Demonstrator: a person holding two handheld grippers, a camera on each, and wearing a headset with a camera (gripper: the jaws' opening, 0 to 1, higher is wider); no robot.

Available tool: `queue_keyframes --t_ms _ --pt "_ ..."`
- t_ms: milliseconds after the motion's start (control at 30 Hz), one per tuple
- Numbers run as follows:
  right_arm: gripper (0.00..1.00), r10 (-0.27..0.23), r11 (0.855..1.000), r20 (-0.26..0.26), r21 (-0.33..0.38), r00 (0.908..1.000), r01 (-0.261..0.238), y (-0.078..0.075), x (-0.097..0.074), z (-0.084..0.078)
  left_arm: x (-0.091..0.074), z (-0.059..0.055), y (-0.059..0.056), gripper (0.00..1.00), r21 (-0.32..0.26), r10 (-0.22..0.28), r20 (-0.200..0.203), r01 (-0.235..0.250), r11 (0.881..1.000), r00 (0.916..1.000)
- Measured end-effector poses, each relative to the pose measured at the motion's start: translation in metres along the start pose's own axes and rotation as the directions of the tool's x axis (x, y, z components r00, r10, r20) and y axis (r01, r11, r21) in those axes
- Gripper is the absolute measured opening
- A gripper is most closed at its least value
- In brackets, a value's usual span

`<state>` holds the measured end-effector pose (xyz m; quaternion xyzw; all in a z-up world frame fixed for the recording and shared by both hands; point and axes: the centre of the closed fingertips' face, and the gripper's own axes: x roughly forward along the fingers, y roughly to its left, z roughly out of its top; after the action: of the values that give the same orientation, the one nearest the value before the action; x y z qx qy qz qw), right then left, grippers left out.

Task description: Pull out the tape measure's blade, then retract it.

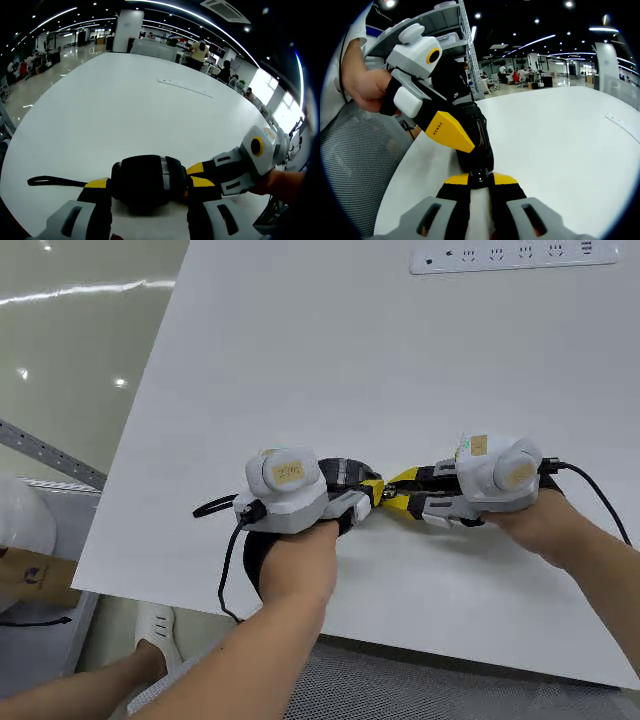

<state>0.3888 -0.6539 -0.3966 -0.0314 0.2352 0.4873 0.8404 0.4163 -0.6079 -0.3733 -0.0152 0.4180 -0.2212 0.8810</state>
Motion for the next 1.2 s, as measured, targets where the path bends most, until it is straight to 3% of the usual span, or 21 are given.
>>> queue_keyframes --t_ms 400,633,767,833,900,1000,1200 --pt "0.21 -0.027 1.000 -0.017 -0.016 0.9995 0.026 0.000 -0.008 0.004 -0.003 0.001 0.000 0.58 0.003 -0.033 -0.010 0.033 0.999 0.9994" --pt "0.30 -0.059 0.998 -0.005 0.009 0.9982 0.059 -0.002 -0.018 0.010 -0.013 0.018 -0.007 0.58 0.052 -0.086 0.023 0.085 0.995 0.9960" --pt "0.33 -0.072 0.997 -0.004 0.019 0.9974 0.072 -0.003 -0.024 0.010 -0.016 0.024 -0.009 0.59 0.118 -0.124 0.040 0.119 0.986 0.9914" --pt "0.34 -0.080 0.997 -0.006 0.024 0.9968 0.080 -0.004 -0.027 0.010 -0.017 0.025 -0.011 0.59 0.117 -0.149 0.038 0.143 0.983 0.9882" --pt "0.35 -0.086 0.996 -0.010 0.025 0.9962 0.086 -0.006 -0.029 0.009 -0.019 0.027 -0.010 0.60 0.149 -0.151 0.040 0.143 0.978 0.9878" --pt "0.38 -0.103 0.994 -0.007 0.028 0.9947 0.103 -0.006 -0.035 0.010 -0.022 0.027 -0.010 0.60 0.156 -0.171 0.036 0.163 0.974 0.9846" --pt "0.41 -0.140 0.989 0.001 0.057 0.9901 0.140 -0.005 -0.047 0.012 -0.027 0.022 -0.010 0.62 0.224 -0.208 0.008 0.201 0.954 0.9780"
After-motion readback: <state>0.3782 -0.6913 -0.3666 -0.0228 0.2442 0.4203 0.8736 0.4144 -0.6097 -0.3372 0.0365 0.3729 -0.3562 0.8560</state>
